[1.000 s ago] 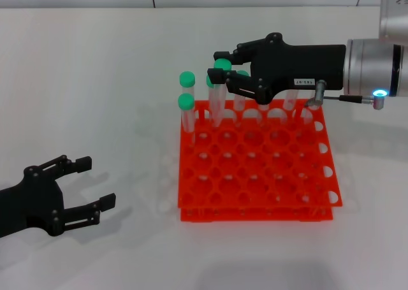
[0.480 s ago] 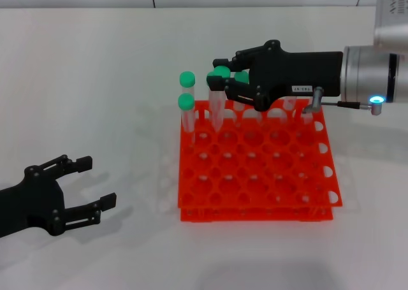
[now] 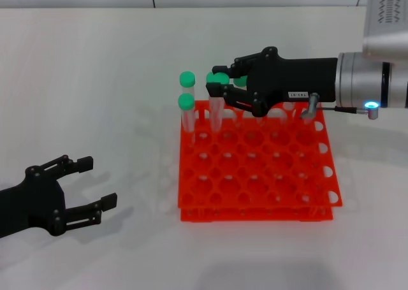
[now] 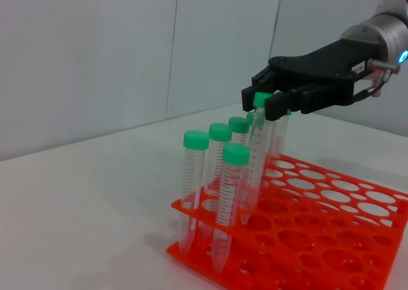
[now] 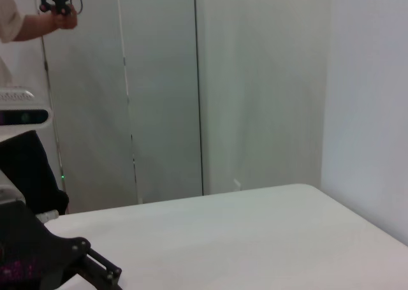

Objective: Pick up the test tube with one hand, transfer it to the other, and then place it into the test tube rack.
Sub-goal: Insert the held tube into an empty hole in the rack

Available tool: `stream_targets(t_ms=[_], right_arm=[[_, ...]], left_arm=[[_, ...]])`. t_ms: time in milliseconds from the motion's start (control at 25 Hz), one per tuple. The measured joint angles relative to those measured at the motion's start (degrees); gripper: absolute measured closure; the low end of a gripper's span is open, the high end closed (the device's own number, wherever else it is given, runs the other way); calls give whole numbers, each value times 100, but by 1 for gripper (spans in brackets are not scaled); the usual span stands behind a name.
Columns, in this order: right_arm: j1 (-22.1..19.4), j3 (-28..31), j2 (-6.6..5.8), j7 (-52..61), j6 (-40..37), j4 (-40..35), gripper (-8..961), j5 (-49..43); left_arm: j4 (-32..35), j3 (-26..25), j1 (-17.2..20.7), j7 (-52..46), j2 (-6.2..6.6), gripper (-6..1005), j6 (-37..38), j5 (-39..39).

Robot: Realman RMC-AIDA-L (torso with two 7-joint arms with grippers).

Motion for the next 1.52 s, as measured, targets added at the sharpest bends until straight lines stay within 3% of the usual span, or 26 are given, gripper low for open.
stream_targets(t_ms=[1520], right_arm=[[67, -510, -22, 53, 441, 99, 652, -9]], left_arm=[[-1, 0, -44, 17, 9, 132, 1, 0]])
